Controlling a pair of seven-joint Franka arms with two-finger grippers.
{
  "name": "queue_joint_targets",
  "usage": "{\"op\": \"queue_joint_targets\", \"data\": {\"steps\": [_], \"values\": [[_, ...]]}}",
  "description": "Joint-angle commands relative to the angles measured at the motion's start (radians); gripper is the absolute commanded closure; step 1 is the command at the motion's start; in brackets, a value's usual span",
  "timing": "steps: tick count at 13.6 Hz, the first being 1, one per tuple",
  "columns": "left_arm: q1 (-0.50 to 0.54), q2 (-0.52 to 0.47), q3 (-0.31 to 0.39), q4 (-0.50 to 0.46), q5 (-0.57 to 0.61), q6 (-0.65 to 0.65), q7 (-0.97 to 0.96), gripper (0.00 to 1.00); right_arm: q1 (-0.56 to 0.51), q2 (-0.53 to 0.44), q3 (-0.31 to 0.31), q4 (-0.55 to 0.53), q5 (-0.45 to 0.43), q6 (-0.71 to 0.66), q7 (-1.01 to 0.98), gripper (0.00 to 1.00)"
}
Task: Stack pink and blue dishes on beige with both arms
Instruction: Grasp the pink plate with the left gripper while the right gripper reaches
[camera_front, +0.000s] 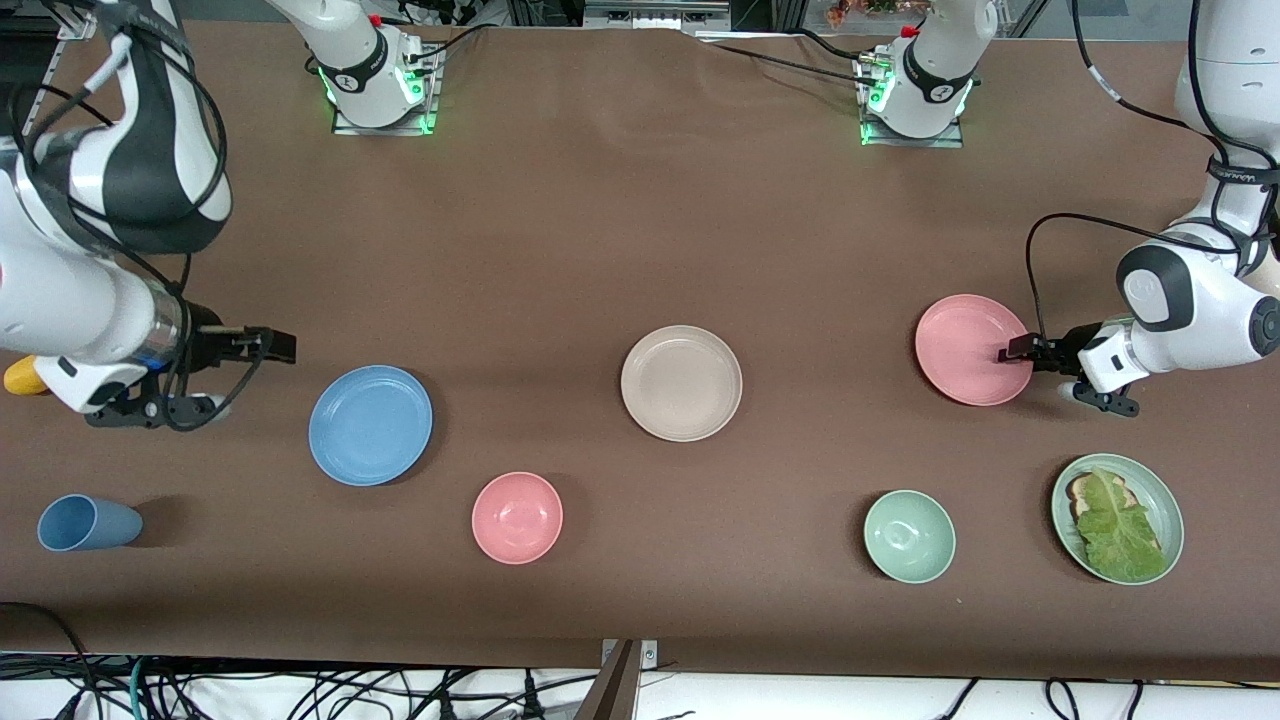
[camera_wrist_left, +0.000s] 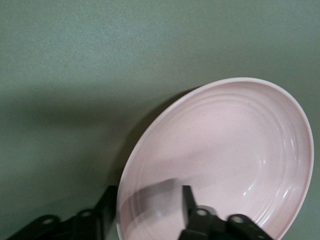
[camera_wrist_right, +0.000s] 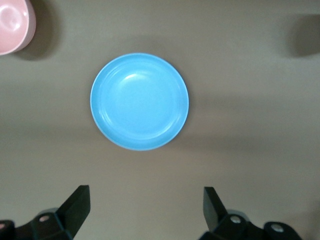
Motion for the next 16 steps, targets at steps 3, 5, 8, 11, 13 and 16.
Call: {"op": "queue_joint_targets", "data": {"steps": [3,5,8,11,13,16], "values": [[0.019,-0.003,-0.009,0.014,-0.032,-0.03,0.037,1.0,-0.023,0.018,-0.011,-0.094,-0.009,0.117,-0.016,0.0],[0.019,-0.003,-0.009,0.014,-0.032,-0.03,0.048,1.0,-0.023,0.013,-0.027,-0.182,-0.008,0.217,-0.019,0.0],[0.017,-0.02,-0.015,0.044,-0.034,-0.095,0.031,1.0,-0.025,0.027,-0.031,-0.318,-0.006,0.442,-0.019,0.0],[0.01,-0.023,-0.031,0.109,-0.064,-0.199,-0.001,1.0,-0.026,0.064,-0.031,-0.394,-0.004,0.602,-0.042,0.01],[0.008,-0.024,-0.084,0.15,-0.064,-0.233,-0.068,1.0,-0.055,0.102,-0.031,-0.391,0.0,0.651,-0.065,0.01],[0.002,-0.023,-0.208,0.199,-0.063,-0.233,-0.223,1.0,-0.098,0.162,-0.028,-0.388,0.006,0.731,-0.126,0.01]]}}
